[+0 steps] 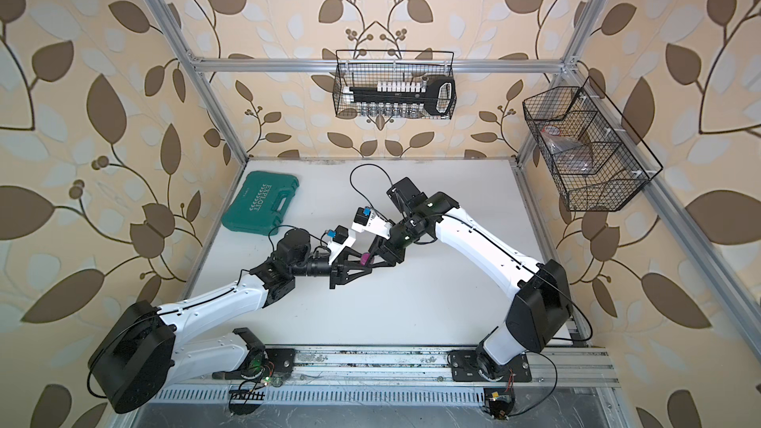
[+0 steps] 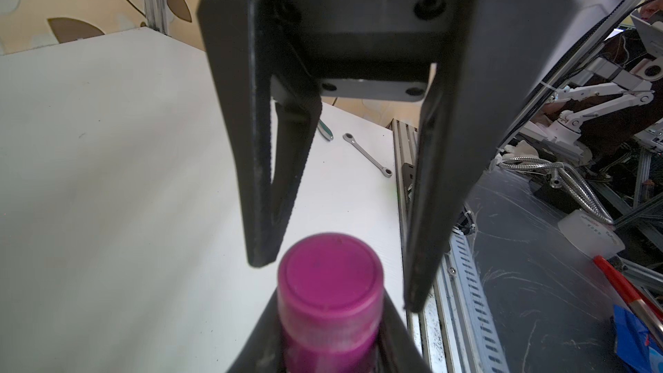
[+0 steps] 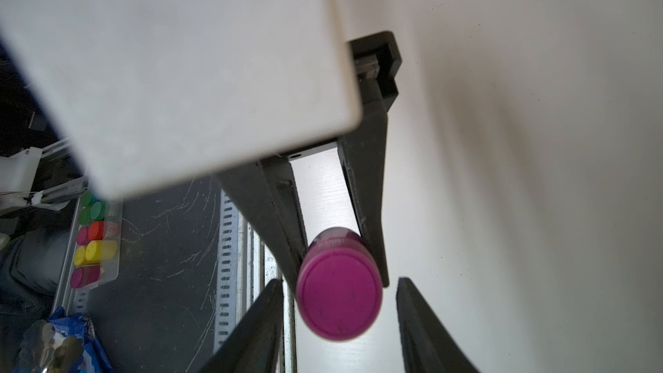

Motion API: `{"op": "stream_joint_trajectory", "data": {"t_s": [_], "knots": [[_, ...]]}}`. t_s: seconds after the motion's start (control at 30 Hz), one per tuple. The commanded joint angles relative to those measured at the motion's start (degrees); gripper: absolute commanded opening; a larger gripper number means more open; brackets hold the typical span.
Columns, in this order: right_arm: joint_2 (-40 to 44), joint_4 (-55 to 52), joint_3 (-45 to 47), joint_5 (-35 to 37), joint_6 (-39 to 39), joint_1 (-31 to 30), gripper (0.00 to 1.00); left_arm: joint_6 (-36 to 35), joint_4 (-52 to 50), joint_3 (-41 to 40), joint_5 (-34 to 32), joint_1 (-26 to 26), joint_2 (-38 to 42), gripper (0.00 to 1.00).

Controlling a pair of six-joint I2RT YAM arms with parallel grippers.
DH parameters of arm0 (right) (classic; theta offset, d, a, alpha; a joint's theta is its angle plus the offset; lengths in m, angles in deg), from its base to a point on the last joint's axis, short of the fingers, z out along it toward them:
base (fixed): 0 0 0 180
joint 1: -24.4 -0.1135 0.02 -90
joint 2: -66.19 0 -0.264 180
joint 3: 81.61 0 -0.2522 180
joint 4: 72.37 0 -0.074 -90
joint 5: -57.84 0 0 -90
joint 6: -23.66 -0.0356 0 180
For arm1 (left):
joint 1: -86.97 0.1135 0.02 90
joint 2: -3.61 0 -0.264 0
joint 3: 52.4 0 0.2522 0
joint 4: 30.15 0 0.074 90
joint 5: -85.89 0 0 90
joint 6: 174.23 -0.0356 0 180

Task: Close the paint jar lid
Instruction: Screw the lid onto the paint jar.

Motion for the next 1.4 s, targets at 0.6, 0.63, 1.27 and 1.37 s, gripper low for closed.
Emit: {"op": "stream_joint_trajectory", "data": {"t_s": [0.6,0.63,1.27,1.37], "knots": [[-1.0,6.2,-0.9,0.0,-11.1,-2.1,0.23,-1.8,1.2,2.0,-6.8,-1.8,0.3,0.00],[-1.0,8.8,0.1,0.9,-14.1,-2.4,0.23,-2.3,1.4,1.7,-9.9,-2.9,0.5,0.00],[-7.0,18.5,0.4,16.2,-41.1,-10.7,0.44,-3.5,10.4,-3.0,-36.0,-9.5,6.2,0.00],[-4.3,17.5,0.6,15.9,-40.4,-9.6,0.56,-4.3,8.8,-3.5,-35.3,-9.4,7.3,0.00]]}}
